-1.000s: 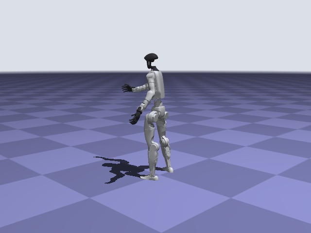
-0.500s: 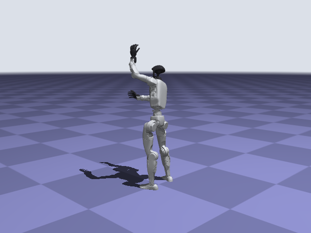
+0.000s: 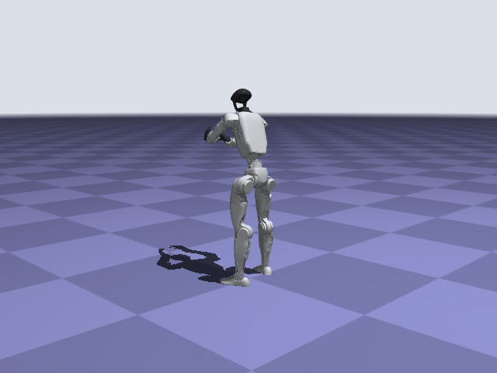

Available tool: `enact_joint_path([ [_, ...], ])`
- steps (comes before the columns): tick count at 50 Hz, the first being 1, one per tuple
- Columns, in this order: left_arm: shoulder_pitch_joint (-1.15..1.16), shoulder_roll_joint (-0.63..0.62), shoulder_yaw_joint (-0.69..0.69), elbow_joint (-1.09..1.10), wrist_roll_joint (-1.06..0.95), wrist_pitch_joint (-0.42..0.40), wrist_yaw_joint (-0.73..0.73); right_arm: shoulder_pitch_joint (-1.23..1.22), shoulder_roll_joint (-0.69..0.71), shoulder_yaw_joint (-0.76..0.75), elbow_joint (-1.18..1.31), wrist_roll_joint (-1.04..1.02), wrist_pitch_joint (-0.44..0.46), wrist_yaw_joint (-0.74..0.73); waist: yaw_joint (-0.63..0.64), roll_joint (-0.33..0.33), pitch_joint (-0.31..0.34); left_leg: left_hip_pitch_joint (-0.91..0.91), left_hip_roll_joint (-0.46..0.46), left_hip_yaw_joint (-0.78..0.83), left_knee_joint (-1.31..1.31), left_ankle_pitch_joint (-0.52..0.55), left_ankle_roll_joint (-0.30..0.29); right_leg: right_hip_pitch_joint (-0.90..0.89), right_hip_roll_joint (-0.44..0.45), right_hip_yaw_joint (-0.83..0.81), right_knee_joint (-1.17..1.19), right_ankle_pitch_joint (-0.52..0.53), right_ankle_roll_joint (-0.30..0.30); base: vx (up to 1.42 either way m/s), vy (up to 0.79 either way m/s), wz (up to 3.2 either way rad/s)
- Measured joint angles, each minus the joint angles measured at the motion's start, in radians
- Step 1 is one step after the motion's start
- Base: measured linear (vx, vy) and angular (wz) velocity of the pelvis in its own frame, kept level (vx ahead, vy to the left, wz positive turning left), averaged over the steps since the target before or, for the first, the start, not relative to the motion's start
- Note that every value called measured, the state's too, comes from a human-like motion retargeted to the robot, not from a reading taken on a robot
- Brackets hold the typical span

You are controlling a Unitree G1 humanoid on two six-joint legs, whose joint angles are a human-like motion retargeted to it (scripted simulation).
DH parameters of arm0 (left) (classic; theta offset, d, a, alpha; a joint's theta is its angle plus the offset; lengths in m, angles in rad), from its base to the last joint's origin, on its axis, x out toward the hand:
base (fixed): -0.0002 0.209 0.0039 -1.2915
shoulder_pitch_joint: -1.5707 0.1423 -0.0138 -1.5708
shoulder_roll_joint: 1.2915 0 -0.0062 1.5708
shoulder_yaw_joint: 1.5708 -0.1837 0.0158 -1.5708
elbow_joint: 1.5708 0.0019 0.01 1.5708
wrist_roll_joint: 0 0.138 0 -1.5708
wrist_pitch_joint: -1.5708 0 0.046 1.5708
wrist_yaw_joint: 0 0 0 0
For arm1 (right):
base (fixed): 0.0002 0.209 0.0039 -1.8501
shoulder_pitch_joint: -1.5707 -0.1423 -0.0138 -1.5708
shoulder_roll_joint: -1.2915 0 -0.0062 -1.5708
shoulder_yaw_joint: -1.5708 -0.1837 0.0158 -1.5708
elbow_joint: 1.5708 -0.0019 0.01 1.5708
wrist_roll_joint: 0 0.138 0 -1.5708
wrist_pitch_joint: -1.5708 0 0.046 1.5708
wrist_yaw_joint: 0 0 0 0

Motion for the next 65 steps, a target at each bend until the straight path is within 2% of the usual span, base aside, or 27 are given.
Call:
enact_joint_path([
  [6,0.039,0.013,-0.006,-0.006,0.129,0.023,-0.001,0.067,-0.075,0.039,-0.011,-0.144,0.029,-0.007,0.095,-0.075,-0.068,0.078,0.040,-0.022,0.000,-0.037,0.000,0.075,0.022,-0.019,0.031,-0.054,0.000,0.16,-0.05,0.08],
  [8,0.091,0.003,0.022,-0.018,0.165,0.032,-0.010,0.081,-0.118,0.045,-0.021,-0.162,0.027,0.017,0.108,-0.095,-0.037,0.142,0.057,-0.048,0.000,-0.052,0.000,0.142,0.029,-0.044,0.059,-0.089,0.000,0.17,-0.06,0.44],
  [12,0.334,-0.025,0.125,-0.077,0.198,0.034,-0.052,0.135,-0.174,0.031,-0.024,-0.205,0.036,0.063,0.152,-0.141,-0.044,0.188,0.078,-0.088,0.000,-0.073,0.015,0.200,0.034,-0.082,0.091,-0.126,0.000,0.15,-0.02,0.47],
  [16,0.692,-0.017,0.245,-0.085,0.122,0.038,-0.137,0.187,-0.244,0.035,-0.039,-0.263,0.053,0.106,0.199,-0.173,-0.049,0.203,0.073,-0.123,0.000,-0.088,0.037,0.224,0.018,-0.113,0.126,-0.153,0.000,0.12,0.05,0.50],
  [21,1.110,0.068,0.465,0.169,-0.019,0.098,-0.138,0.201,-0.346,0.079,-0.038,-0.286,0.070,0.173,0.257,-0.182,-0.024,0.226,0.048,-0.152,0.000,-0.104,0.049,0.247,-0.024,-0.138,0.177,-0.191,-0.005,0.12,0.08,0.40],
  [25,1.353,0.173,0.804,0.476,-0.142,0.116,-0.008,0.195,-0.416,0.094,-0.012,-0.314,0.077,0.192,0.312,-0.155,-0.018,0.232,0.040,-0.148,0.000,-0.110,0.037,0.242,-0.039,-0.134,0.199,-0.211,-0.028,0.09,0.04,0.04],
  [30,1.495,0.463,1.420,0.607,-0.512,0.016,0.201,0.204,-0.516,0.110,0.010,-0.347,0.091,0.190,0.405,-0.076,-0.052,0.236,0.024,-0.132,0.000,-0.112,0.019,0.233,-0.057,-0.119,0.209,-0.220,-0.040,0.07,0.04,-0.08],
  [33,1.494,0.702,1.669,0.522,-0.668,-0.091,0.283,0.203,-0.550,0.117,0.030,-0.352,0.100,0.177,0.450,-0.024,-0.090,0.238,0.014,-0.125,0.000,-0.111,0.014,0.231,-0.067,-0.111,0.208,-0.219,-0.036,0.02,0.01,-0.03],
  [35,1.471,0.864,1.730,0.444,-0.704,-0.133,0.264,0.193,-0.553,0.128,0.041,-0.352,0.100,0.175,0.465,0.002,-0.116,0.239,0.008,-0.121,0.000,-0.109,0.011,0.230,-0.072,-0.107,0.204,-0.215,-0.032,0.00,0.00,0.00],
  [40,1.278,1.283,1.688,0.282,-0.707,-0.088,0.163,0.118,-0.490,0.194,0.048,-0.347,0.108,0.208,0.416,0.052,-0.162,0.235,0.000,-0.112,0.000,-0.100,0.006,0.229,-0.076,-0.102,0.184,-0.199,-0.019,0.00,0.00,0.00],
  [43,1.116,1.471,1.642,0.125,-0.715,-0.110,0.107,-0.002,-0.376,0.283,0.060,-0.388,0.118,0.241,0.285,0.083,-0.146,0.229,-0.004,-0.109,0.000,-0.094,0.000,0.229,-0.076,-0.101,0.166,-0.186,-0.009,0.00,0.00,0.00],
  [46,1.102,1.610,1.648,-0.038,-0.515,-0.086,0.026,-0.148,-0.232,0.371,0.085,-0.434,0.121,0.286,0.118,0.113,-0.092,0.226,-0.010,-0.107,0.000,-0.087,0.000,0.231,-0.077,-0.098,0.150,-0.173,-0.003,-0.04,0.01,-0.06],
  [47,1.204,1.693,1.744,-0.068,-0.403,-0.059,0.013,-0.189,-0.187,0.378,0.099,-0.447,0.120,0.301,0.072,0.107,-0.067,0.230,-0.011,-0.105,0.000,-0.086,0.000,0.235,-0.077,-0.096,0.146,-0.170,-0.002,-0.07,-0.01,-0.15],
  [48,1.462,1.845,1.994,-0.060,-0.263,-0.014,0.022,-0.218,-0.149,0.352,0.123,-0.455,0.119,0.317,0.043,0.076,-0.037,0.240,-0.011,-0.104,0.000,-0.085,0.000,0.245,-0.076,-0.094,0.144,-0.169,-0.002,-0.08,-0.02,-0.25],
  [50,2.140,1.965,2.612,-0.136,0.030,0.034,0.017,-0.217,-0.168,0.405,0.127,-0.463,0.113,0.337,0.051,0.118,-0.048,0.250,-0.005,-0.089,0.000,-0.086,0.000,0.247,-0.067,-0.077,0.136,-0.163,-0.004,-0.07,-0.03,-0.44],
  [53,2.360,1.965,2.675,-0.263,0.238,0.095,-0.050,-0.318,-0.036,0.489,0.133,-0.435,0.118,0.346,-0.094,0.141,0.025,0.251,-0.002,-0.069,0.000,-0.085,0.008,0.234,-0.061,-0.049,0.131,-0.154,-0.005,-0.10,0.00,-0.48],
  [55,2.443,1.965,2.655,-0.311,0.346,0.129,-0.111,-0.394,0.073,0.499,0.146,-0.425,0.120,0.341,-0.202,0.117,0.096,0.255,-0.006,-0.053,0.000,-0.084,0.014,0.226,-0.061,-0.028,0.129,-0.147,0.000,-0.12,0.01,-0.52],
  [58,2.443,1.965,2.519,-0.330,0.498,0.143,-0.218,-0.505,0.217,0.413,0.149,-0.452,0.117,0.303,-0.329,0.009,0.211,0.261,0.001,-0.017,0.000,-0.081,0.008,0.212,-0.045,0.009,0.119,-0.130,0.000,-0.14,-0.03,-0.67],
  [59,2.443,1.965,2.470,-0.330,0.533,0.140,-0.245,-0.527,0.256,0.367,0.142,-0.458,0.115,0.289,-0.358,-0.035,0.227,0.254,0.002,-0.004,0.000,-0.079,0.004,0.198,-0.040,0.023,0.114,-0.122,0.000,-0.13,-0.05,-0.70],
  [62,2.443,1.965,2.351,-0.321,0.566,0.127,-0.282,-0.572,0.325,0.249,0.112,-0.464,0.106,0.262,-0.407,-0.159,0.243,0.216,-0.001,0.035,0.000,-0.069,0.000,0.144,-0.028,0.059,0.094,-0.093,0.000,-0.14,-0.03,-0.61],
  [65,2.443,1.965,2.309,-0.285,0.547,0.126,-0.259,-0.594,0.348,0.174,0.098,-0.473,0.103,0.258,-0.417,-0.249,0.249,0.196,-0.001,0.066,0.000,-0.061,0.000,0.115,-0.015,0.085,0.075,-0.070,0.000,-0.11,-0.04,-0.49],
])
